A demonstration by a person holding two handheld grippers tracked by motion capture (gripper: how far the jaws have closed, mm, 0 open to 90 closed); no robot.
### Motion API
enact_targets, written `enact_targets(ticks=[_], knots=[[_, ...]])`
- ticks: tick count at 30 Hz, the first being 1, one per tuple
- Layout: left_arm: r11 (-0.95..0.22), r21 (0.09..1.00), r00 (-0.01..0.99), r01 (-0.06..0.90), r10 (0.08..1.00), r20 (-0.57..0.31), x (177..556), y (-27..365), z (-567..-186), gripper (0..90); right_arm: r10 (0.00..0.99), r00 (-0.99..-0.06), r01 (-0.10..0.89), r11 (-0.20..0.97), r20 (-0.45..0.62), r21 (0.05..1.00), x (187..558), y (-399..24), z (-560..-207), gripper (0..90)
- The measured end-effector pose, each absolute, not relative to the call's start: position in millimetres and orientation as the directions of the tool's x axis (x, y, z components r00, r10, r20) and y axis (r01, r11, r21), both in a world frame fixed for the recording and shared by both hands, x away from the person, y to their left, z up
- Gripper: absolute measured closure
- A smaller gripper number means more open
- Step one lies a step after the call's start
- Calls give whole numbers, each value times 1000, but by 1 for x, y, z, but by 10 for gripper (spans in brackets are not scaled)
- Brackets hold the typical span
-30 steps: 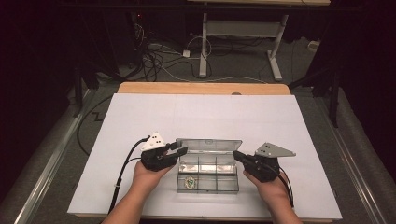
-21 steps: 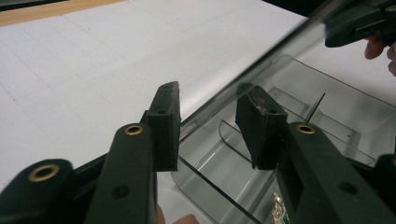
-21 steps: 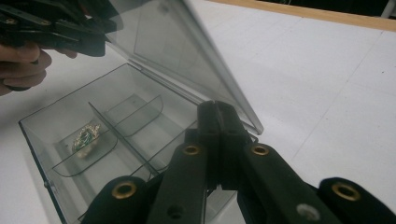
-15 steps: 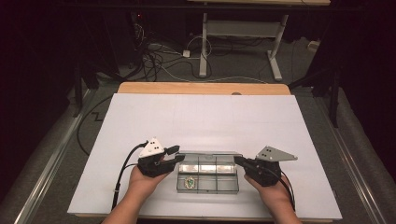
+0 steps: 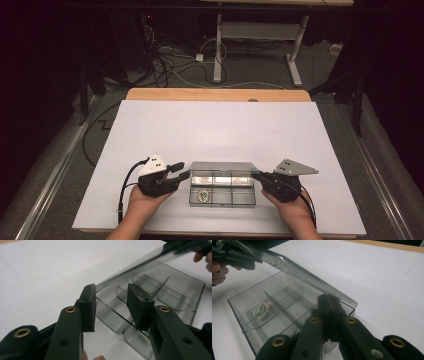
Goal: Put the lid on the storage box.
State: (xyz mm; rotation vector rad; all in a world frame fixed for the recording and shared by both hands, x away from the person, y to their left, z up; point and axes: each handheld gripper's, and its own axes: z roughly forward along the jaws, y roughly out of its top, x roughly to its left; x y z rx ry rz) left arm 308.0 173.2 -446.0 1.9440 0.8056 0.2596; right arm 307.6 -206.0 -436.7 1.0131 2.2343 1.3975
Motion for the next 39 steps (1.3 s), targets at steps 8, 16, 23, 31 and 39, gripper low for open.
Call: enact_targets(ticks=[8, 16, 23, 31, 39], knots=[[-306, 846, 791, 436, 579, -199, 288, 171, -449, 643, 711, -696, 400, 265, 102, 878, 306, -206, -436, 900], [-309, 844, 798, 439, 566, -208, 285, 161, -448, 827, 708, -699, 400, 269, 101, 876, 302, -207, -437, 900], [-317, 846, 811, 428, 548, -205, 283, 156, -449, 870, 709, -697, 415, 272, 111, 868, 294, -210, -440, 900], [-309, 844, 806, 438, 551, -217, 283, 158, -450, 868, 714, -691, 427, 283, 108, 859, 286, -215, -444, 900], [-326, 840, 812, 434, 545, -208, 281, 158, -451, 868, 729, -678, 429, 287, 95, 857, 281, -222, -445, 900]])
